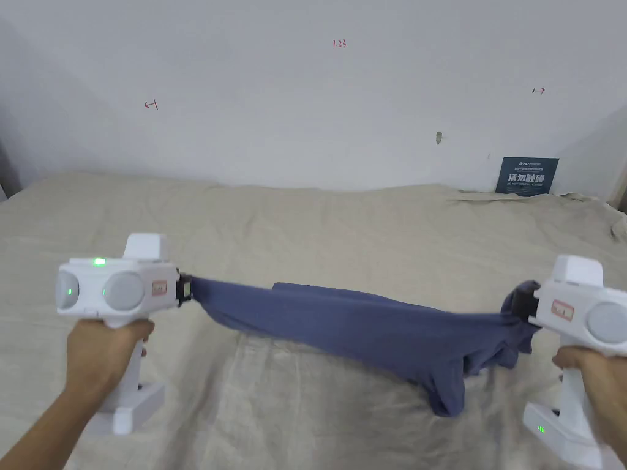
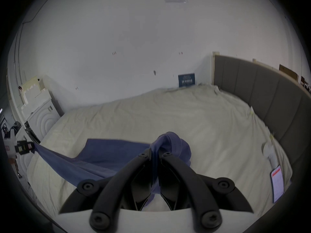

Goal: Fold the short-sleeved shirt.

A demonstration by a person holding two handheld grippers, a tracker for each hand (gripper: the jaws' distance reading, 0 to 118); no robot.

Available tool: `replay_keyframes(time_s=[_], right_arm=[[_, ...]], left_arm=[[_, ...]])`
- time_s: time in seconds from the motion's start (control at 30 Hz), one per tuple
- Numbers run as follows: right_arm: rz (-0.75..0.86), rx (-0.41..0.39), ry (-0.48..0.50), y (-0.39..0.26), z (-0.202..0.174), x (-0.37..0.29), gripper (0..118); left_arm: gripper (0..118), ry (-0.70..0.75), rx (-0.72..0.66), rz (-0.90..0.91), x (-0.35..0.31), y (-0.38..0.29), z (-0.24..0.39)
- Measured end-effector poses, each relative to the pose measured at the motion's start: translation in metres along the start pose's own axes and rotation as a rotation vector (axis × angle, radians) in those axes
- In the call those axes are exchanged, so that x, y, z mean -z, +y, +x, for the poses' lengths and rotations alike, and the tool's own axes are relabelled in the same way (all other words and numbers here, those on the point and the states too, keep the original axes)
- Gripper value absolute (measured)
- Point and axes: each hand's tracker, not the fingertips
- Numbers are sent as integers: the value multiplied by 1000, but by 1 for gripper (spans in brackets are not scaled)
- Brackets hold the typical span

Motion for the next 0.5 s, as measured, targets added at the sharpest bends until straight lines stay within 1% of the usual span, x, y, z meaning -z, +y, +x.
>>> replay_keyframes(time_s=[0.17,0.2,0.27,0.37,0.5], right_arm=[[-63,62,12,-71,21,-15,4],[-79,70,17,-83,23,-19,4],[-98,90,20,-113,26,-34,4],[-123,96,15,-150,28,-54,4],[-148,127,20,-192,31,-88,4]], left_arm=[[0,-12,-42,-88,-24,-89,-11],[0,-8,-47,-99,-18,-104,-20],[0,0,-48,-145,-27,-138,-24],[0,6,-52,-199,-44,-180,-29],[0,10,-73,-249,-72,-219,-41]])
